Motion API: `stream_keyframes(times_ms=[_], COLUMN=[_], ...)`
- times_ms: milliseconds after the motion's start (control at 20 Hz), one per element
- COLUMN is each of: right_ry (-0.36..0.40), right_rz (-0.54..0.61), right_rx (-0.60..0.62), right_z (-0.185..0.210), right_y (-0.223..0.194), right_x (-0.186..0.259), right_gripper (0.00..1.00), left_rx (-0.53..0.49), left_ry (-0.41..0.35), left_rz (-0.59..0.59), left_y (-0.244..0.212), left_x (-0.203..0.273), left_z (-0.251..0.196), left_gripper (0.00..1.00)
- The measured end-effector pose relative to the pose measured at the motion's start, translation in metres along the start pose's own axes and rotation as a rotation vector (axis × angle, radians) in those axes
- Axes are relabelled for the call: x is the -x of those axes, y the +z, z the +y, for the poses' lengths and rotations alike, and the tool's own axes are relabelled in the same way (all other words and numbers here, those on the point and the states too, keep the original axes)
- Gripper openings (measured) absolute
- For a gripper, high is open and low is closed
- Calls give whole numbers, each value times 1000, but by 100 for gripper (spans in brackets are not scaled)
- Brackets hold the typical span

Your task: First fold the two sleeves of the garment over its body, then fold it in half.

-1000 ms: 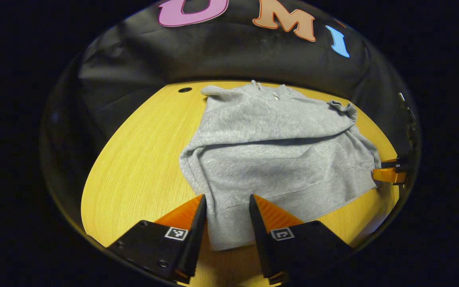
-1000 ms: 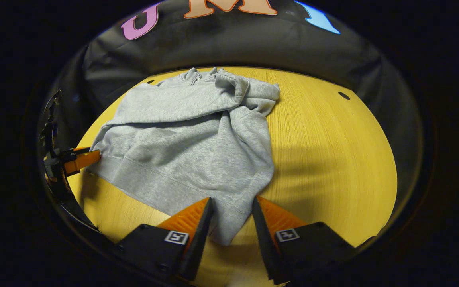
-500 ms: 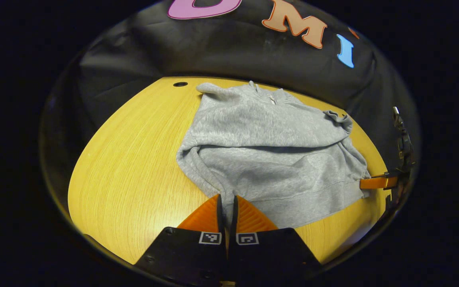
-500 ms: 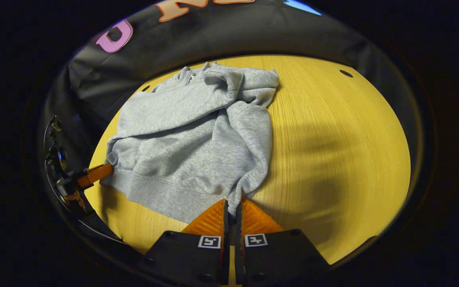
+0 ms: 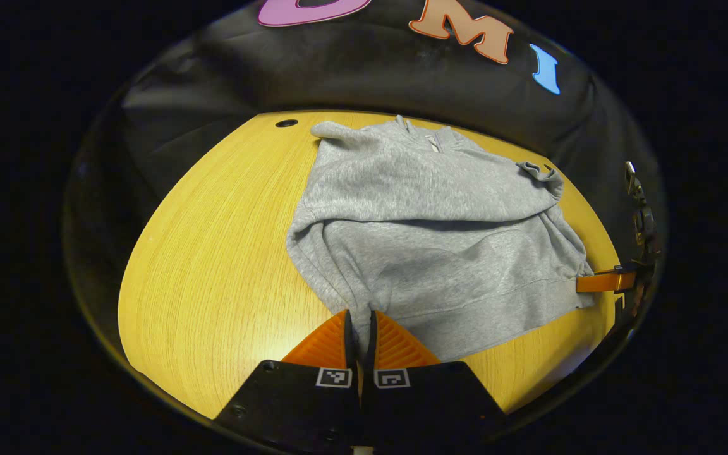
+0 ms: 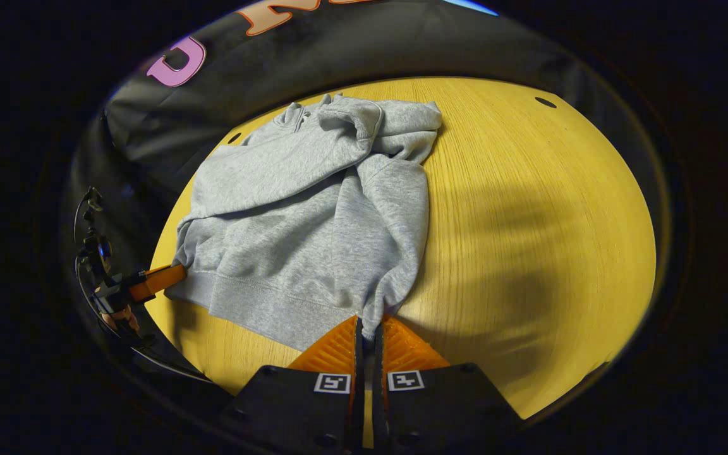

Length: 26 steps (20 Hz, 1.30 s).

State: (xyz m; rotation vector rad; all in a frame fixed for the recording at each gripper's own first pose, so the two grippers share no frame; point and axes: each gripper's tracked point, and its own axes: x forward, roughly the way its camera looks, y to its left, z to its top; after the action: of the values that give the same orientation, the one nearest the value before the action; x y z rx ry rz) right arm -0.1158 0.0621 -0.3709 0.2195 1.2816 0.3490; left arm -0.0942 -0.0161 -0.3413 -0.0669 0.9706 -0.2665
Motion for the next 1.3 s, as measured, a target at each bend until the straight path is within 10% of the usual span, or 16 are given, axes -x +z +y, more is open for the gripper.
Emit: stream_keyframes(times_ms=[1300], right_ry=[401], right_rz=[-168], right_rx=[-454], right_z=[45], right_y=[157], right_x=[75], right_gripper=[7], left_rx=[183], left_ry=[-136], left_rz=[-121], left_y=[154], left_x=[47], left_z=[-11], left_gripper=[0])
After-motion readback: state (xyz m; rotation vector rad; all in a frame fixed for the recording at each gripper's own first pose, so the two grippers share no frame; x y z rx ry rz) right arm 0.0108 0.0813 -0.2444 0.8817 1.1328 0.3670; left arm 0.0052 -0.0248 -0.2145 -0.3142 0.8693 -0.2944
